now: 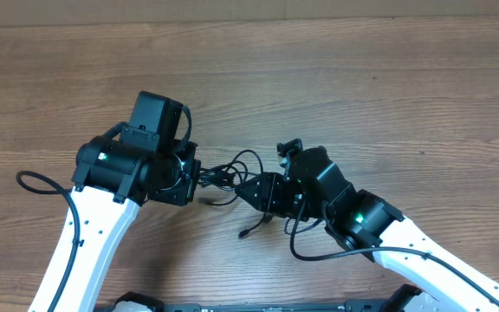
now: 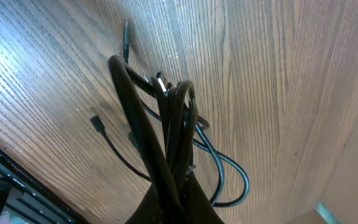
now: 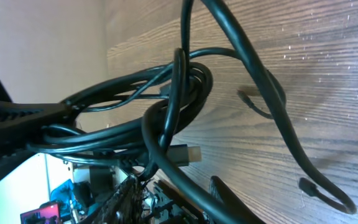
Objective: Untangle cables
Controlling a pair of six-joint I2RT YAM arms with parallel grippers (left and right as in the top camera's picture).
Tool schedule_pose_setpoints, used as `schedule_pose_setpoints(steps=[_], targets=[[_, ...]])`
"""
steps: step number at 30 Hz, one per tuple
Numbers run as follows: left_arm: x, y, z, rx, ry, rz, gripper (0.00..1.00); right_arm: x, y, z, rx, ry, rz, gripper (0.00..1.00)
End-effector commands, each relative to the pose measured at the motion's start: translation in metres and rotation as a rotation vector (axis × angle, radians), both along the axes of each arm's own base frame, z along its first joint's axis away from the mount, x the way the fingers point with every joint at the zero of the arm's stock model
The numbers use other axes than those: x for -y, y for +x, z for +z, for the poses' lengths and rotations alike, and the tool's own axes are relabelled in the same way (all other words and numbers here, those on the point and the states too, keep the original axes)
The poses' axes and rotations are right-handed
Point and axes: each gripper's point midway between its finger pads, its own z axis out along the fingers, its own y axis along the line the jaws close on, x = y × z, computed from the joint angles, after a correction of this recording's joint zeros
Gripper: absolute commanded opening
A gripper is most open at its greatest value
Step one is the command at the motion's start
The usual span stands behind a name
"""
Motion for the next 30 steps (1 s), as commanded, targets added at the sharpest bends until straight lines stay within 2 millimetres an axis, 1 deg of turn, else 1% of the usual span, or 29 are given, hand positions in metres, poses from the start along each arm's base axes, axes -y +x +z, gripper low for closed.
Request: schedule_pose_setpoints(steps=[1, 8, 11, 13, 16, 19, 23, 26, 28, 30], targets=[[0.012, -0.001, 0.01, 0.031, -0.027, -0.063, 0.05, -0.003, 0.001, -0.002, -0.01, -0.001, 0.003, 0.33], [0.013, -0.001, 0.01, 0.062, 0.009, -0.159, 0.05, -0.008, 0.004, 0.008, 0.021, 0.038, 0.014, 0.34], [0.014, 0.001, 0.012, 0.077, 0.005, -0.173, 0.04, -0.007, 0.006, 0.008, 0.03, 0.038, 0.005, 0.34], [0.018, 0.003, 0.014, 0.088, -0.014, -0.178, 0.04, -0.005, 0.007, 0.003, 0.02, 0.018, -0.006, 0.33], [0.036, 0.007, 0.023, 0.119, -0.113, -0.215, 0.04, 0.002, 0.007, -0.011, -0.013, -0.038, -0.03, 0.29], [0.052, 0.014, 0.034, 0.166, -0.193, -0.255, 0.04, 0.006, 0.002, -0.024, -0.055, -0.08, -0.03, 0.24], [0.05, 0.018, 0.035, 0.17, -0.193, -0.214, 0.05, 0.012, -0.005, -0.034, -0.093, -0.12, -0.028, 0.22], [0.05, 0.019, 0.036, 0.15, -0.226, -0.171, 0.05, 0.02, -0.007, -0.042, -0.112, -0.165, -0.044, 0.2], [0.048, 0.02, 0.036, 0.151, -0.224, -0.166, 0.04, 0.021, -0.008, -0.044, -0.121, -0.173, -0.044, 0.19], [0.042, 0.022, 0.034, 0.176, -0.175, -0.192, 0.05, 0.021, -0.009, -0.043, -0.118, -0.168, -0.042, 0.2]])
